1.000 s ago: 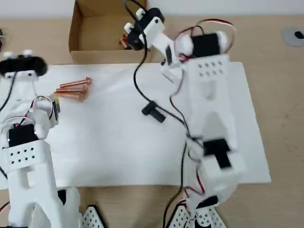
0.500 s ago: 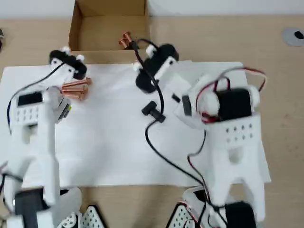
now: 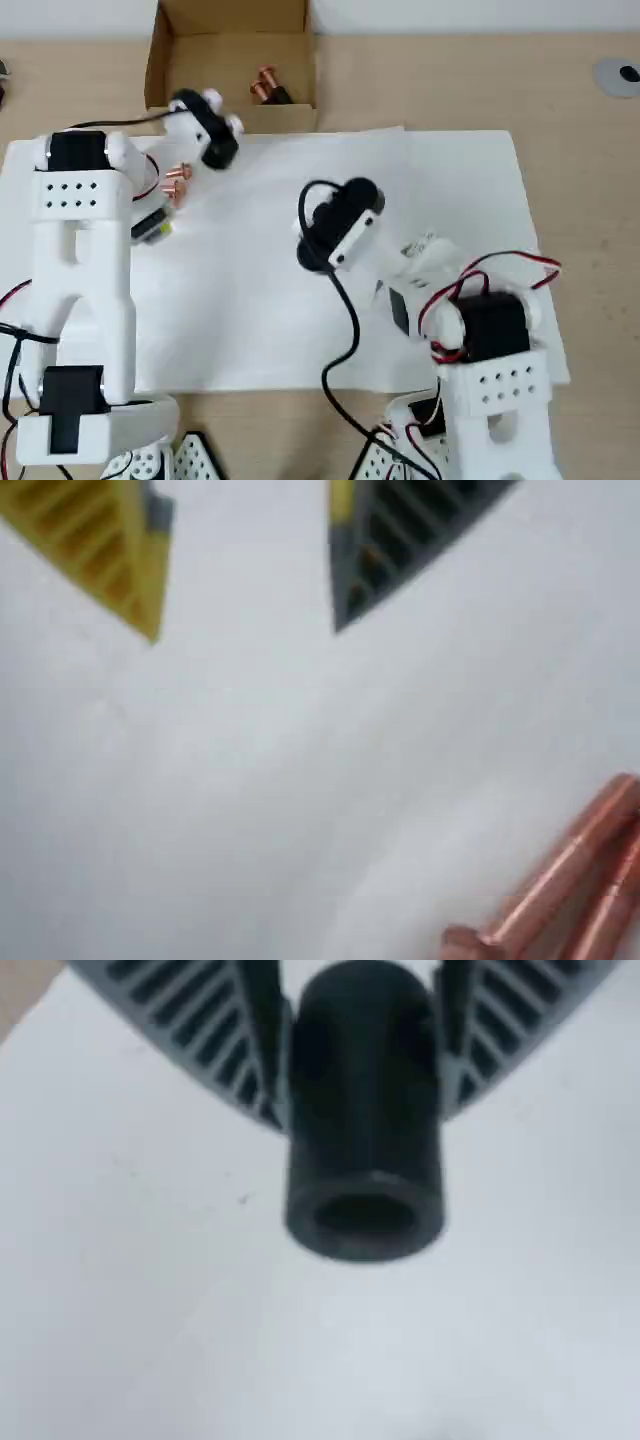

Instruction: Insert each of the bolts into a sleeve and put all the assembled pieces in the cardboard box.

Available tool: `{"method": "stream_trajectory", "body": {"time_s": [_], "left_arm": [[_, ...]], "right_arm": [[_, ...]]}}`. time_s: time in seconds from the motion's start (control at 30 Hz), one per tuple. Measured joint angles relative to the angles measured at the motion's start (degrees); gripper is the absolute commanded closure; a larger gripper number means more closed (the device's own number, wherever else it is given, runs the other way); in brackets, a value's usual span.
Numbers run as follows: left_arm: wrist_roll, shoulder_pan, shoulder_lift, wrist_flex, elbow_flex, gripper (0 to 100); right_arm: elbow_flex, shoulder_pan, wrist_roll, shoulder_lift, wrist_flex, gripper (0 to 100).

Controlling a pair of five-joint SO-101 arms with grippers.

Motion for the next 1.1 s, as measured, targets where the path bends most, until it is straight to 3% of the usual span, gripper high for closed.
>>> {"method": "stream_trajectory", "body": {"time_s": [0.23, 0.4, 0.57, 0.7, 0.87, 1.1], "left_arm": [[-14.2, -3.4, 0.0, 4.1, 0.0, 88], [-16.8, -4.3, 0.0, 4.2, 0.4, 87], [-7.3, -3.6, 0.0, 0.5, 0.5, 82], [2.4, -2.8, 0.0, -3.2, 1.8, 86], [3.4, -2.8, 0.0, -8.3, 8.6, 92], [-12.2, -3.6, 0.0, -19.8, 14.0, 88]], "right_arm": [[2.5, 0.0, 3.3, -2.5, -0.2, 98.7], [2.6, 0.0, 3.6, -2.5, -0.2, 98.7], [4.7, 0.1, 3.6, -2.5, -0.2, 98.7], [4.8, 0.1, 3.6, -2.5, -0.2, 98.7], [4.8, 0.1, 3.3, -2.5, -0.2, 98.7], [4.8, 0.1, 3.3, -2.5, -0.2, 98.7]]}}
